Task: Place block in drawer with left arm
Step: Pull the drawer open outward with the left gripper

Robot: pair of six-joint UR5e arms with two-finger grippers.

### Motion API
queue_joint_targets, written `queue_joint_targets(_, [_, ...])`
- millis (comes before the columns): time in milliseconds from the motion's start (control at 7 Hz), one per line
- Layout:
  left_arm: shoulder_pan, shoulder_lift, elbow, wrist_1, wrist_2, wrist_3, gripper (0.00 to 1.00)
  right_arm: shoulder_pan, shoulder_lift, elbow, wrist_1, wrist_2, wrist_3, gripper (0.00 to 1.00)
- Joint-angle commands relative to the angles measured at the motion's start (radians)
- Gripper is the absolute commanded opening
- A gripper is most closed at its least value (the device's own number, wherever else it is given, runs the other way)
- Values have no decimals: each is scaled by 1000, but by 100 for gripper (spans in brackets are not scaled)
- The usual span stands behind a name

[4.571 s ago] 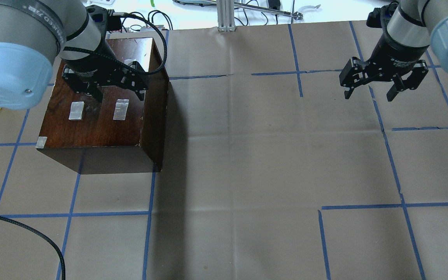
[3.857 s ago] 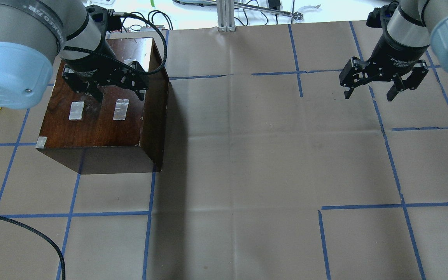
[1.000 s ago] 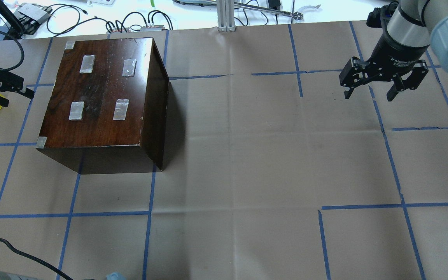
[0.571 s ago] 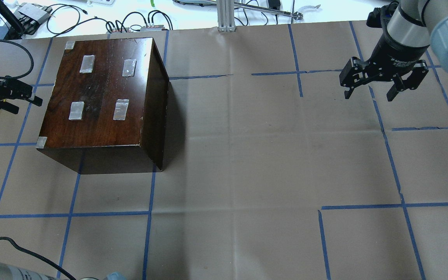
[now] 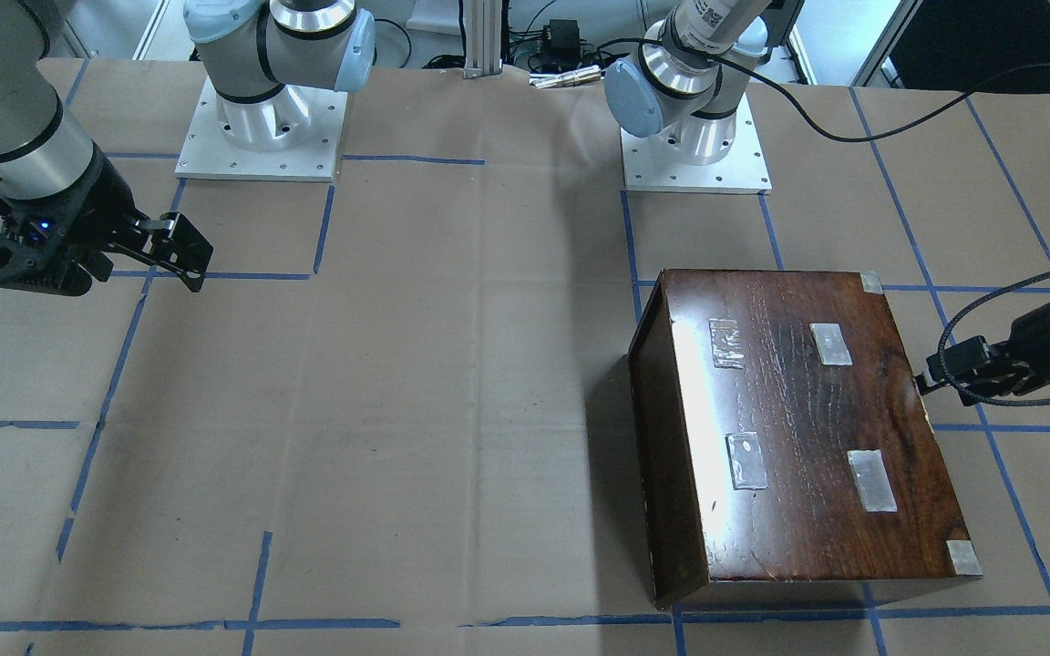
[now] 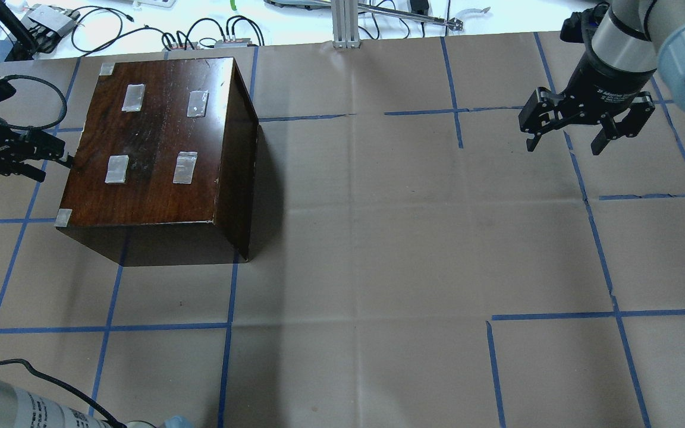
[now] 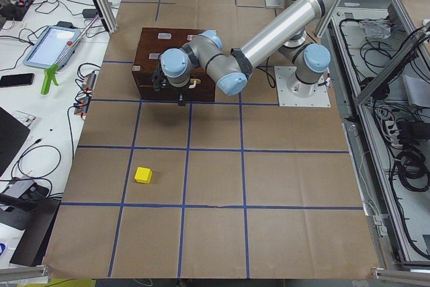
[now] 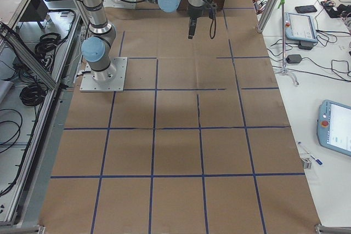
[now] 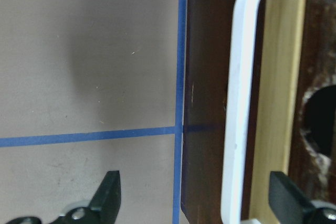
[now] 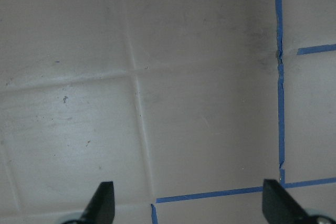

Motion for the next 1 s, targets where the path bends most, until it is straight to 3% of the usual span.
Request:
queue_joint_targets(0, [-6,-37,10,22,-2,0,99,0,0,0,0,0,0,100])
queue_joint_targets(857, [-1,-66,28,89,1,1,99,0,0,0,0,0,0,100])
